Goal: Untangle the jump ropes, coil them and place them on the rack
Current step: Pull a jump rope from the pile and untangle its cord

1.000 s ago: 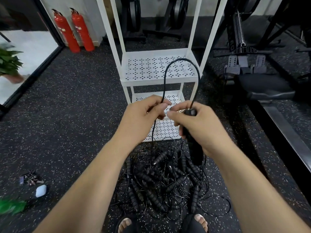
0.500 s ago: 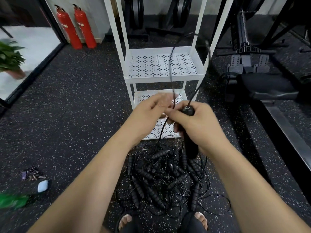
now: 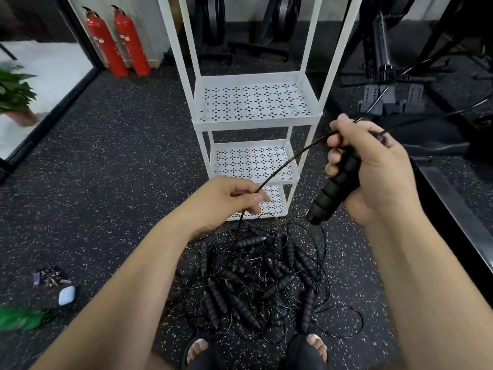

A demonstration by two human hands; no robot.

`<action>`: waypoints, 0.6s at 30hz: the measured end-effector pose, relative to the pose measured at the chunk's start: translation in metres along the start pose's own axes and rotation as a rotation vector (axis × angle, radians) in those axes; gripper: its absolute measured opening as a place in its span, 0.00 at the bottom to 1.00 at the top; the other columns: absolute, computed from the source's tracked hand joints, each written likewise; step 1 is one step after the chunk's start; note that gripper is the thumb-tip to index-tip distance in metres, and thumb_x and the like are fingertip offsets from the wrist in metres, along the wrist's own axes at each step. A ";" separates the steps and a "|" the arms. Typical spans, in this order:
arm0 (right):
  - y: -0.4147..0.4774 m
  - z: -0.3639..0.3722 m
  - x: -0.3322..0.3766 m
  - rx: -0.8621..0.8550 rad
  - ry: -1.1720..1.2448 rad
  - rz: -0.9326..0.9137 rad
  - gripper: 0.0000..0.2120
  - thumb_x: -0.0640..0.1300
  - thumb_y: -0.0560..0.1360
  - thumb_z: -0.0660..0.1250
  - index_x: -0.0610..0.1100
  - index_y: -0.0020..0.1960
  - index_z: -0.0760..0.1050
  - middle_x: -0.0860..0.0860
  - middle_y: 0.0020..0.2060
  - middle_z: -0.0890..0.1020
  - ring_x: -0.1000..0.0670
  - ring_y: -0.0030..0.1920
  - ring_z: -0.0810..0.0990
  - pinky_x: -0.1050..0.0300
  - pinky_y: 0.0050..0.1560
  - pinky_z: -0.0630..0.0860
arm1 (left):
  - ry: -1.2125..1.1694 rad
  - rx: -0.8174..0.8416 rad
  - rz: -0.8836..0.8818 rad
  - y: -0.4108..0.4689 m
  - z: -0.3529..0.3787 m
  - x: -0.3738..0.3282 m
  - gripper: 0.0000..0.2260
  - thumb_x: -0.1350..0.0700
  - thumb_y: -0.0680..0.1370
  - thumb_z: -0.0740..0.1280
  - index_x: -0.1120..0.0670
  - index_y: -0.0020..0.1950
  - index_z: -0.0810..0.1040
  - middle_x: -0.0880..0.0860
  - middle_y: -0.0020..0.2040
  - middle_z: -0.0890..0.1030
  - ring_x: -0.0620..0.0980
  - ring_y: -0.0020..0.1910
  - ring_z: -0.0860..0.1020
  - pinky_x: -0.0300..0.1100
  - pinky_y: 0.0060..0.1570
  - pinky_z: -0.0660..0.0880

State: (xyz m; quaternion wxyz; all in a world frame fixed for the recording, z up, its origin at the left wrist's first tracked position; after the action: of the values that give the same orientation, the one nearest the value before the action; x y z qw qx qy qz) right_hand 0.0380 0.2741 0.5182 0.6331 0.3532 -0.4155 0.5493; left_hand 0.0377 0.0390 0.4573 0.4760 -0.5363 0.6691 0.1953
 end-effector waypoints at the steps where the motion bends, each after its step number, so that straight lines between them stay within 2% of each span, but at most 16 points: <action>1: 0.000 0.000 -0.003 0.000 -0.019 0.012 0.08 0.43 0.81 0.75 0.42 0.48 0.77 0.47 0.38 0.82 0.52 0.32 0.73 0.59 0.31 0.70 | -0.026 -0.025 0.011 -0.001 -0.001 -0.002 0.06 0.47 0.83 0.70 0.42 0.55 0.87 0.42 0.51 0.89 0.38 0.55 0.85 0.38 0.65 0.73; 3: 0.001 0.001 -0.014 0.007 -0.093 0.053 0.08 0.44 0.79 0.77 0.41 0.52 0.81 0.47 0.38 0.83 0.51 0.32 0.74 0.59 0.31 0.71 | -0.075 -0.084 0.055 -0.002 -0.004 -0.007 0.07 0.49 0.84 0.70 0.44 0.58 0.87 0.45 0.48 0.89 0.41 0.51 0.86 0.35 0.57 0.75; 5: -0.001 0.005 -0.030 0.043 -0.196 0.119 0.09 0.46 0.77 0.79 0.43 0.51 0.83 0.46 0.38 0.84 0.50 0.31 0.74 0.58 0.31 0.72 | -0.116 -0.153 0.113 -0.002 -0.008 -0.015 0.07 0.52 0.84 0.69 0.49 0.57 0.87 0.46 0.47 0.89 0.42 0.48 0.86 0.29 0.51 0.75; 7: -0.002 0.008 -0.048 0.087 -0.281 0.190 0.10 0.47 0.75 0.80 0.43 0.51 0.83 0.46 0.37 0.84 0.50 0.30 0.74 0.57 0.31 0.72 | -0.162 -0.222 0.175 -0.002 -0.012 -0.022 0.07 0.53 0.85 0.69 0.51 0.57 0.87 0.48 0.45 0.88 0.43 0.44 0.85 0.28 0.46 0.75; 10: -0.006 0.011 -0.070 0.158 -0.388 0.269 0.07 0.46 0.77 0.80 0.44 0.50 0.84 0.45 0.37 0.85 0.50 0.30 0.75 0.55 0.32 0.73 | -0.249 -0.294 0.236 -0.001 -0.016 -0.027 0.07 0.54 0.85 0.69 0.50 0.59 0.87 0.52 0.43 0.87 0.48 0.43 0.85 0.35 0.45 0.77; 12: -0.012 0.019 -0.082 0.245 -0.427 0.315 0.03 0.40 0.77 0.77 0.46 0.50 0.85 0.45 0.38 0.85 0.49 0.31 0.75 0.55 0.32 0.73 | -0.273 -0.329 0.251 0.001 -0.019 -0.027 0.08 0.55 0.85 0.69 0.49 0.59 0.87 0.51 0.42 0.86 0.48 0.43 0.84 0.39 0.43 0.78; 14: -0.019 0.030 -0.093 0.326 -0.484 0.344 0.06 0.36 0.77 0.75 0.44 0.52 0.85 0.46 0.37 0.85 0.49 0.31 0.76 0.56 0.31 0.73 | -0.303 -0.354 0.257 0.003 -0.020 -0.027 0.08 0.56 0.85 0.69 0.49 0.58 0.88 0.51 0.42 0.85 0.47 0.42 0.82 0.40 0.42 0.78; 16: -0.024 0.039 -0.100 0.359 -0.595 0.303 0.04 0.39 0.78 0.76 0.43 0.51 0.84 0.47 0.35 0.84 0.50 0.30 0.78 0.57 0.31 0.73 | -0.329 -0.361 0.266 0.004 -0.019 -0.028 0.07 0.56 0.85 0.70 0.50 0.58 0.88 0.52 0.42 0.85 0.47 0.41 0.82 0.40 0.41 0.77; 18: -0.026 0.043 -0.105 0.355 -0.726 0.208 0.06 0.44 0.78 0.77 0.42 0.47 0.83 0.47 0.32 0.82 0.50 0.29 0.78 0.56 0.33 0.73 | -0.349 -0.359 0.272 0.005 -0.017 -0.030 0.07 0.57 0.85 0.70 0.52 0.58 0.88 0.53 0.43 0.84 0.47 0.41 0.81 0.40 0.40 0.77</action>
State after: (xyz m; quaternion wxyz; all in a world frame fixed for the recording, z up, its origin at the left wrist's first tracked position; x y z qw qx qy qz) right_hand 0.0519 0.1888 0.4399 0.3159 0.5836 -0.5441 0.5134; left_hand 0.0252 0.0430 0.4893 0.4506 -0.4756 0.5977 0.4622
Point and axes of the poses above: each hand's wrist, its own y-axis towards the middle knuckle, its own z-axis out of the palm, x = y × z, the point moved 5 cm from there along y, towards the middle knuckle
